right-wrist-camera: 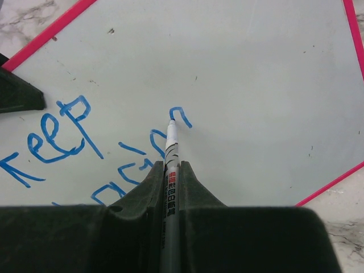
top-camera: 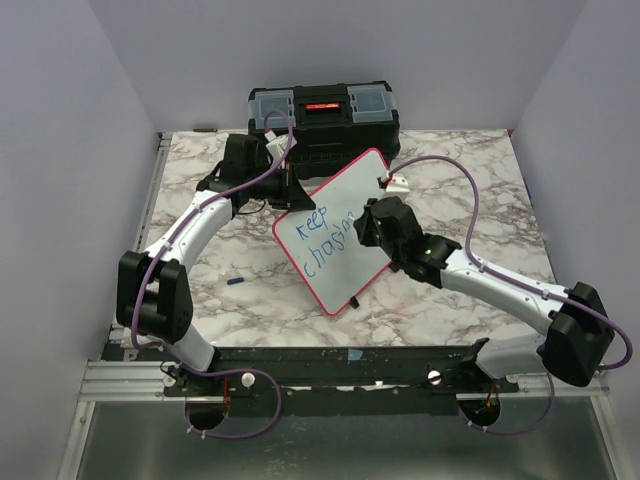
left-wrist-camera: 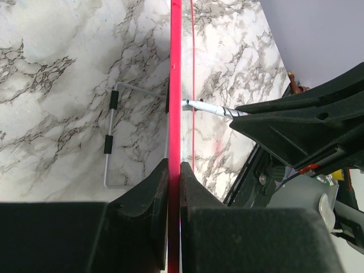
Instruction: Write a sentence on the whiteboard
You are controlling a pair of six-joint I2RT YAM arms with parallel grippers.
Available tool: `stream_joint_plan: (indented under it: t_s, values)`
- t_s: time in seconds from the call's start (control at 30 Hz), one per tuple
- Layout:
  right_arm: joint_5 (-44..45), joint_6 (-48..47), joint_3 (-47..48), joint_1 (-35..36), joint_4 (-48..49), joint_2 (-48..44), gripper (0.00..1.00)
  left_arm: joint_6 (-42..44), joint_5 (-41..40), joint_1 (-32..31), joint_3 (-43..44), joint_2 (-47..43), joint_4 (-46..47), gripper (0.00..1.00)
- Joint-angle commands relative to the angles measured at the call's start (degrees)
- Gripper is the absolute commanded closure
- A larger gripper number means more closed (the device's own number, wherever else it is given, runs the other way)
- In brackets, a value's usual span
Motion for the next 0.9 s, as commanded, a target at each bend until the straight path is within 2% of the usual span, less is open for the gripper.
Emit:
stream_joint_plan:
  t_s: [0.0,0.87]
  values:
    - [-4.24,1.45,-3.01,-0.18,-0.71,-0.40,0.99,1.32,2.40,-0.50,2.49,-0.64,1.26,1.00]
    - [2.61,-0.54,1.39,-0.20,-4.00,1.38,1.00,1.40,2.43,-0.55,2.31,-1.03,1.26,1.00]
